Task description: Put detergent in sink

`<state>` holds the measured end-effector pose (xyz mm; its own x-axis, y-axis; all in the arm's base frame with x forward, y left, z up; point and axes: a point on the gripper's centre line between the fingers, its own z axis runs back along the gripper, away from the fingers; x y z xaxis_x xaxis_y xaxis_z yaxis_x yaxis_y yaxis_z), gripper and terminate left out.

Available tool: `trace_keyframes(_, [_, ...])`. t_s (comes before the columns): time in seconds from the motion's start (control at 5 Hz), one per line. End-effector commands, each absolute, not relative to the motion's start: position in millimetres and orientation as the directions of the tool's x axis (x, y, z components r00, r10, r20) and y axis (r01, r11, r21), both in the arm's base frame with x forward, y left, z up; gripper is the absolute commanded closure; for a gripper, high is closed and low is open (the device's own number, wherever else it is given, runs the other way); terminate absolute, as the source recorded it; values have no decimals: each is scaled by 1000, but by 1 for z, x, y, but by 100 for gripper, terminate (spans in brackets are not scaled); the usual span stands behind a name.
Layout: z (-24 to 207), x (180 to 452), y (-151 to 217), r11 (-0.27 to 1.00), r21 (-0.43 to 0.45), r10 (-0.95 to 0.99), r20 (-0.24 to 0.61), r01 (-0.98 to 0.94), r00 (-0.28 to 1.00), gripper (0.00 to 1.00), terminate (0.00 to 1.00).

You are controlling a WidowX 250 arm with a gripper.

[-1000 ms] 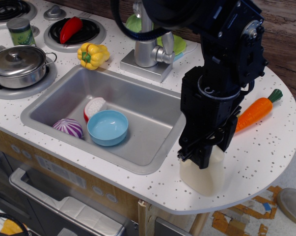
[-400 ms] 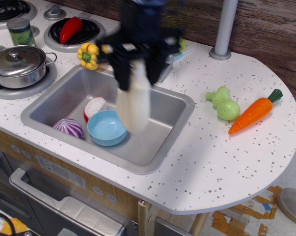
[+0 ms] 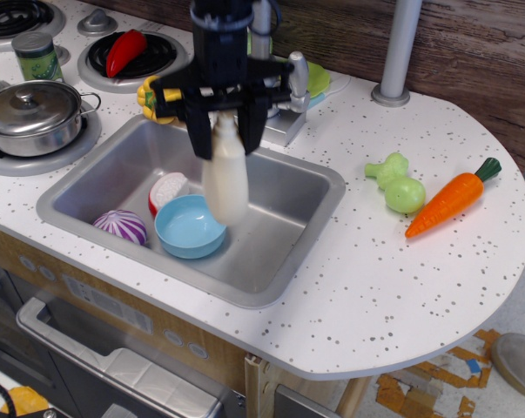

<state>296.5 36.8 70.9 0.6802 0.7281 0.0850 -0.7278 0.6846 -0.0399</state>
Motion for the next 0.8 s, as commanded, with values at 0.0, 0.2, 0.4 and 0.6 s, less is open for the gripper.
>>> trace_keyframes(0.0, [37,304,23,709,-157,705,122,-687,699,100,0])
trace_keyframes(0.2, [17,312,20,727,-176,686,156,-663,711,100,0])
trace_keyframes(0.4, [10,309,23,740,-179,672,151,-648,725,100,0])
trace_keyframes(0.6, [10,309,23,740,-179,672,151,-648,725,0,100])
